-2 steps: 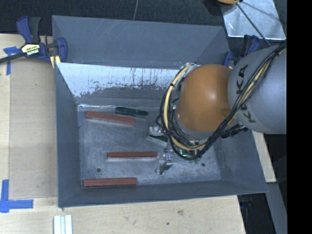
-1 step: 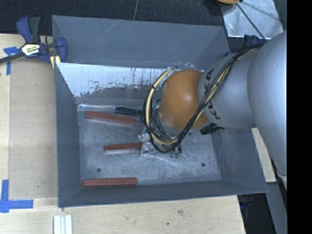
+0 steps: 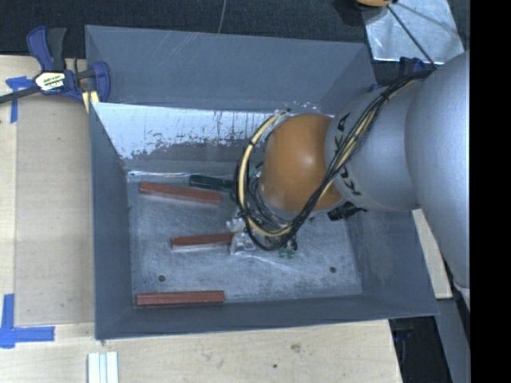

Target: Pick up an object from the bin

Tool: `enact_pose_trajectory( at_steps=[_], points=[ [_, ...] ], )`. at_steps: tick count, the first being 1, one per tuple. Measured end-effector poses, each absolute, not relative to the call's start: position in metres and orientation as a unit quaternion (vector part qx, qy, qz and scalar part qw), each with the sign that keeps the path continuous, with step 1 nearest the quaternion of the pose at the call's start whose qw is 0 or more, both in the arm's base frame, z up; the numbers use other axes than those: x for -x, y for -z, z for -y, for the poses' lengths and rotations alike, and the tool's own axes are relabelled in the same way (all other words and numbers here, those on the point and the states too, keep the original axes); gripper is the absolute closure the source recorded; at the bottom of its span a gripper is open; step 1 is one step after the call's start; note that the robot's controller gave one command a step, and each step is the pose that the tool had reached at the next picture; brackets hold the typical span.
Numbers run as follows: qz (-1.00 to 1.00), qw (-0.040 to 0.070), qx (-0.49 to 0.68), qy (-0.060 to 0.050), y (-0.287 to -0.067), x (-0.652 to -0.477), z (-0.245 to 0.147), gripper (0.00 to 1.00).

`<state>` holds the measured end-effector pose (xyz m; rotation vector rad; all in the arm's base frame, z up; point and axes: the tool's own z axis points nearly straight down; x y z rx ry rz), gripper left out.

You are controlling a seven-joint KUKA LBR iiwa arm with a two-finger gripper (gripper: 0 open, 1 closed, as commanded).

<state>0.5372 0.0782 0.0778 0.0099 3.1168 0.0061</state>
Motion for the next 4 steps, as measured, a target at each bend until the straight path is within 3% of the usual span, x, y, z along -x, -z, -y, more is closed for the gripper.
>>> enact_pose_trajectory(
  at_steps=[1, 3, 4],
  points=[
    [-0.999, 0.001, 0.034, 0.0, -0.097, -0.535, -0.085, 1.0],
    [-0.999, 0.003, 0.047, 0.0, -0.139, -0.535, -0.078, 1.0],
    [-0.999, 0.001, 0.05, 0.0, -0.237, -0.533, -0.098, 1.0]
  ],
)
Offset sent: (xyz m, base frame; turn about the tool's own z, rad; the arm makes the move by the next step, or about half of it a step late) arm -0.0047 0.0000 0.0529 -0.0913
